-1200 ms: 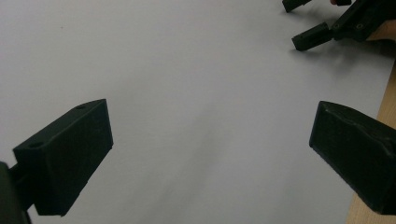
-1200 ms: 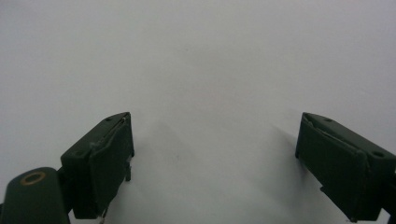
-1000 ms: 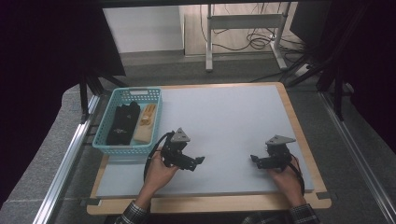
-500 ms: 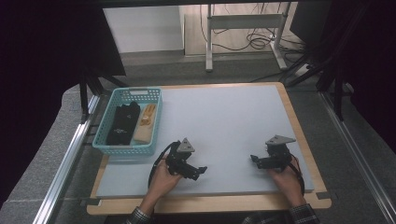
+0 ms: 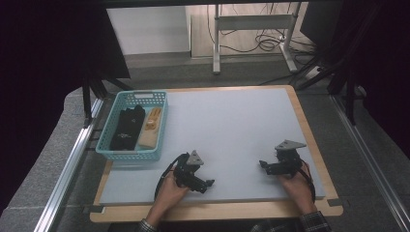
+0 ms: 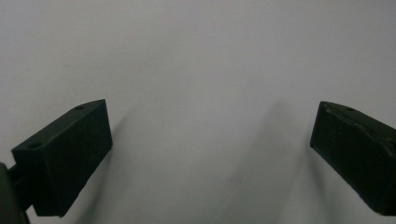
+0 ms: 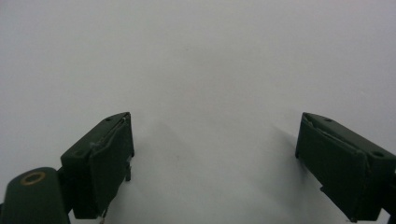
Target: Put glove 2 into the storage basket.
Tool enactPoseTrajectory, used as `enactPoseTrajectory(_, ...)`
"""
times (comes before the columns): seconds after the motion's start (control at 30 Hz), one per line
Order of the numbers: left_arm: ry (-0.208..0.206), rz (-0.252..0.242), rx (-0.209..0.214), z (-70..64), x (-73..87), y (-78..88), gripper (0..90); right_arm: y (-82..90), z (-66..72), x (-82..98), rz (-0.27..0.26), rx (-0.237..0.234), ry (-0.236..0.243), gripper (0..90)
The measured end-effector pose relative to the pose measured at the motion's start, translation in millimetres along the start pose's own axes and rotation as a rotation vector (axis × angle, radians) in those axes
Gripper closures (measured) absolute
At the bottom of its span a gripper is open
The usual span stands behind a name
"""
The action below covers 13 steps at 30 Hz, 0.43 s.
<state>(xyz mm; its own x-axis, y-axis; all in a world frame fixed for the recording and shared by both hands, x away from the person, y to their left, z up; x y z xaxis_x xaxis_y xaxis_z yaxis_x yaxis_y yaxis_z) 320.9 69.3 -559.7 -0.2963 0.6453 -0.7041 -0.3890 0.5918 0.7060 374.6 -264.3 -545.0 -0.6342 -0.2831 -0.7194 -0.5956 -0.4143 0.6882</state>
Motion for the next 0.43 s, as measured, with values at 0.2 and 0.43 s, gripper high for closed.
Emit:
enactPoseTrajectory(0.2,-0.027,0.024,-0.022,-2.4,-0.5,-1.0,0.0,0.0,0.1,0.0,0.000,0.000,-0.001,11.1)
enactPoseTrajectory(0.43,-0.030,0.027,-0.026,-3.0,-0.5,-1.7,0.0,0.0,0.2,0.3,0.001,-0.001,-0.001,11.1)
Point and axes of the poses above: each handheld gripper's, and its own axes: y roughly backward along the jaws, x roughly out of its underside, z roughly to its left, the point moved 2 cm from there along -y, roughly forward along the jaws, and after that the axes turned 12 degrees about -y, right-handed, at the moved point
